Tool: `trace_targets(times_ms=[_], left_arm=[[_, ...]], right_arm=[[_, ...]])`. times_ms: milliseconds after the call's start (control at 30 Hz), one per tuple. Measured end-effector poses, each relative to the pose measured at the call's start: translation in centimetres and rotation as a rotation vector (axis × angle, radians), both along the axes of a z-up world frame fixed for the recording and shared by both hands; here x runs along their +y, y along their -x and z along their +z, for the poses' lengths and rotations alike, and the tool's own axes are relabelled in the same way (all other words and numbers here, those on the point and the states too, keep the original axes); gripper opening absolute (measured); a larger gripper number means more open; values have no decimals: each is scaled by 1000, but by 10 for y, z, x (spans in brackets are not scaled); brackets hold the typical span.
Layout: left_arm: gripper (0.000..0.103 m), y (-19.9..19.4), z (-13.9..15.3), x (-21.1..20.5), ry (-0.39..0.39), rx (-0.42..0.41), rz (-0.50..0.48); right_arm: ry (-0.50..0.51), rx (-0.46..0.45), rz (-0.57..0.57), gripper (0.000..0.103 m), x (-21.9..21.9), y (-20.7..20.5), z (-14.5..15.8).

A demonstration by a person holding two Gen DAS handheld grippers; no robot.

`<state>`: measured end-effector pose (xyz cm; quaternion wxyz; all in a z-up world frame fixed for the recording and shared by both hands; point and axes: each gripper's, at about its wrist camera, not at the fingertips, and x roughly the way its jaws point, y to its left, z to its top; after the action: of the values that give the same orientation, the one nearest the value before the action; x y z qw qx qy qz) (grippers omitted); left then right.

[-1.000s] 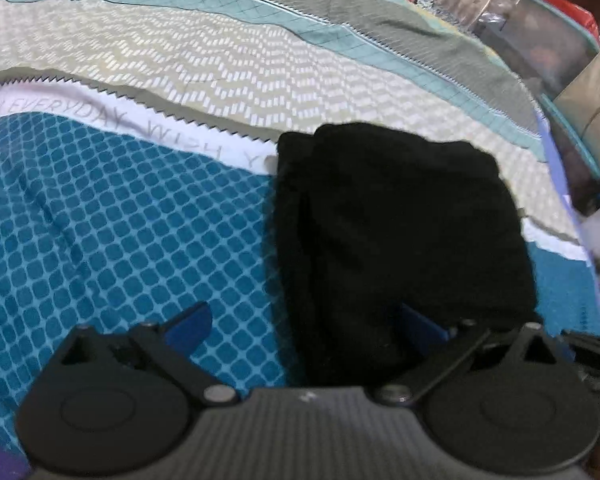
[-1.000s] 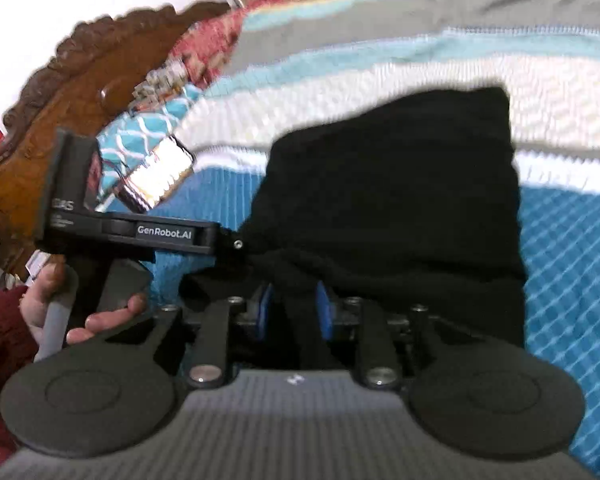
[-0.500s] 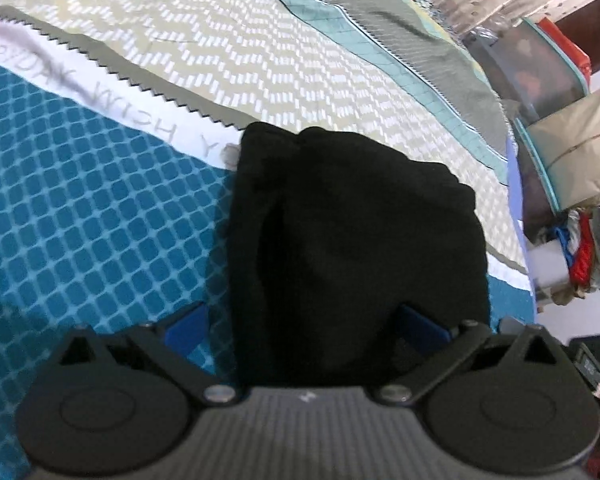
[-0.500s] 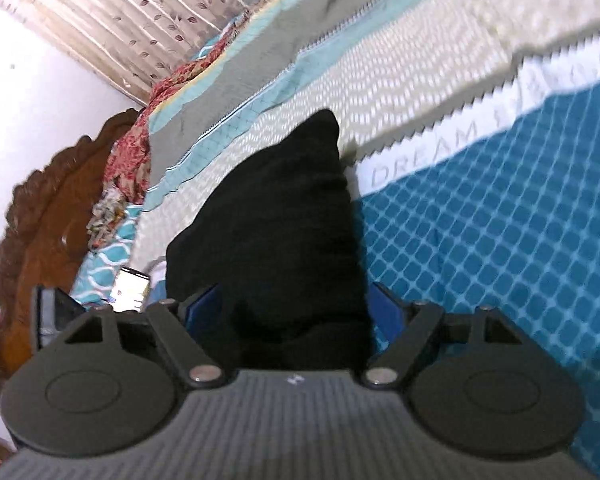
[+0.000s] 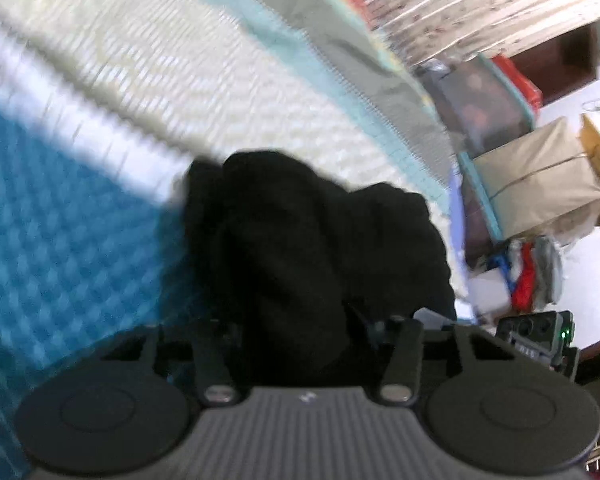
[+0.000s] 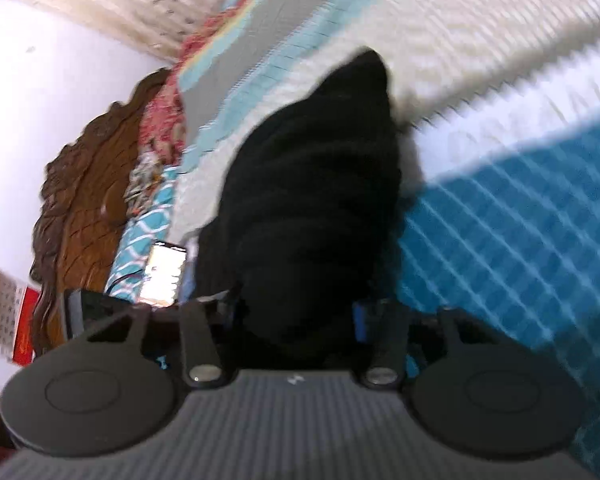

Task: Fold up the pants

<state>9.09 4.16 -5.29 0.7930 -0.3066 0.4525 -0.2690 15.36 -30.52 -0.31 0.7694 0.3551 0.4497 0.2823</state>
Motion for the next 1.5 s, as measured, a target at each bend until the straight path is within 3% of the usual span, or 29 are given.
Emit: trace_targets(times_ms=[167, 333, 467, 567, 633, 667, 700, 767, 900, 967, 1167, 1500], left_arm=[[42, -57, 56, -15, -61, -180, -7], [43, -149, 83, -46, -186, -286, 6], [44, -215, 67, -80, -279, -274, 6], [44, -241, 39, -94, -316, -233, 2], [49, -249, 19, -102, -378, -213, 13], [58, -249, 13, -104, -413, -216, 28], [64, -249, 9, -107, -437, -216, 43], [66, -245, 9, -107, -444, -201, 68], [68, -227, 30, -100, -479, -169, 134], [69, -206, 41, -96, -508, -170, 173], [76, -119, 57, -95, -654, -197, 201], [80, 2, 51, -104, -765, -105, 148]], right_arm=[[32, -200, -19, 47, 5, -39, 45], [89, -326, -119, 47, 3, -107, 59], [125, -309, -205, 46, -3, -152, 37], [162, -245, -250, 46, -4, -180, 11], [196, -188, -266, 46, -10, -189, -10], [227, -158, -281, 46, -7, -195, -18], [253, -129, -292, 49, -7, -197, -25], [259, -84, -319, 53, -10, -199, -27], [355, -94, -372, 68, -5, -177, -1], [412, -107, -412, 70, -1, -158, 8], [487, -102, -413, 71, 10, -70, 25], [585, 1, -386, 73, 40, 41, 28]])
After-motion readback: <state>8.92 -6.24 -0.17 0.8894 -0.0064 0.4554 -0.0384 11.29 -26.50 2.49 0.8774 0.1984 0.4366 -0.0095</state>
